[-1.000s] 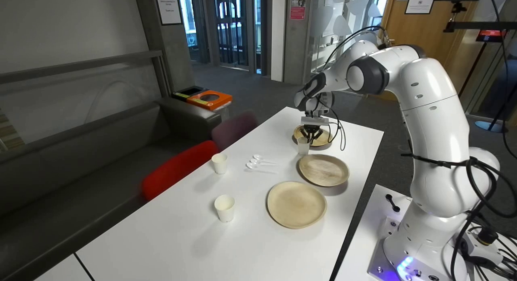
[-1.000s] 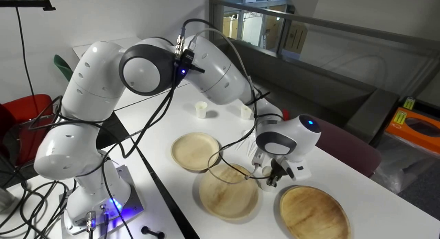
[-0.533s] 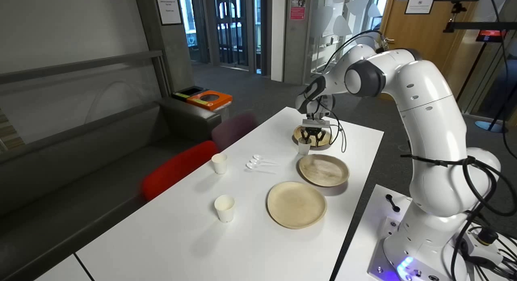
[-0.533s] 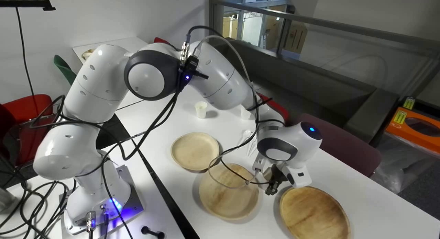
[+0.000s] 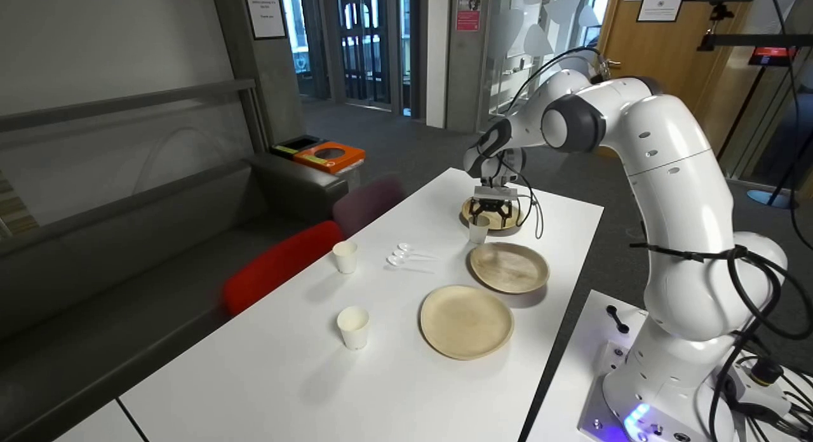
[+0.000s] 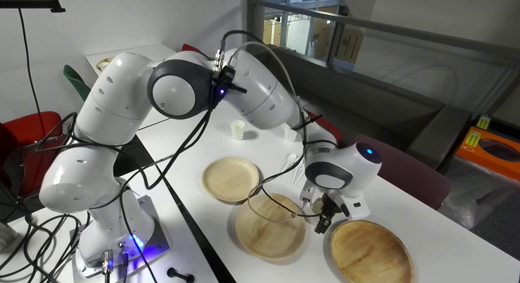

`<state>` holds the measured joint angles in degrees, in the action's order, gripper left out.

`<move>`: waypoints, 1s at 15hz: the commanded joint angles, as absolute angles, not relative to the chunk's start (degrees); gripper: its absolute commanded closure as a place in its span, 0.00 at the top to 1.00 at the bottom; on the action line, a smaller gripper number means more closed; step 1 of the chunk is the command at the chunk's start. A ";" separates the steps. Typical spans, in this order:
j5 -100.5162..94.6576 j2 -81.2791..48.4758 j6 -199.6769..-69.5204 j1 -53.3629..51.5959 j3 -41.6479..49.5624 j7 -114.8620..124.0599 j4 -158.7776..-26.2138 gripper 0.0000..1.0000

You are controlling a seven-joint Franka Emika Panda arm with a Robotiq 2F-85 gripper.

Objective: Move the right cup to the right

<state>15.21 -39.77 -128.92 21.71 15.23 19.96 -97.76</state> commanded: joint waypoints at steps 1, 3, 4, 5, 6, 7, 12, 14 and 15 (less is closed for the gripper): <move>15.98 -36.09 -130.12 21.85 14.69 17.28 -99.98 1.00; 15.74 -34.15 -130.30 21.73 14.62 15.98 -101.15 1.00; 15.64 -33.02 -130.38 21.69 14.60 15.27 -101.71 1.00; 15.45 -31.71 -130.52 21.57 14.66 14.56 -102.48 1.00; 15.36 -30.07 -130.50 21.53 14.64 13.67 -103.31 1.00; 15.29 -28.43 -130.19 21.46 14.60 12.87 -104.19 1.00; 14.23 -17.54 -129.10 19.37 13.74 7.98 -112.67 1.00; 14.61 -22.49 -128.42 19.58 14.16 9.44 -107.52 1.00; 14.55 -21.19 -128.33 19.05 14.13 9.49 -108.62 1.00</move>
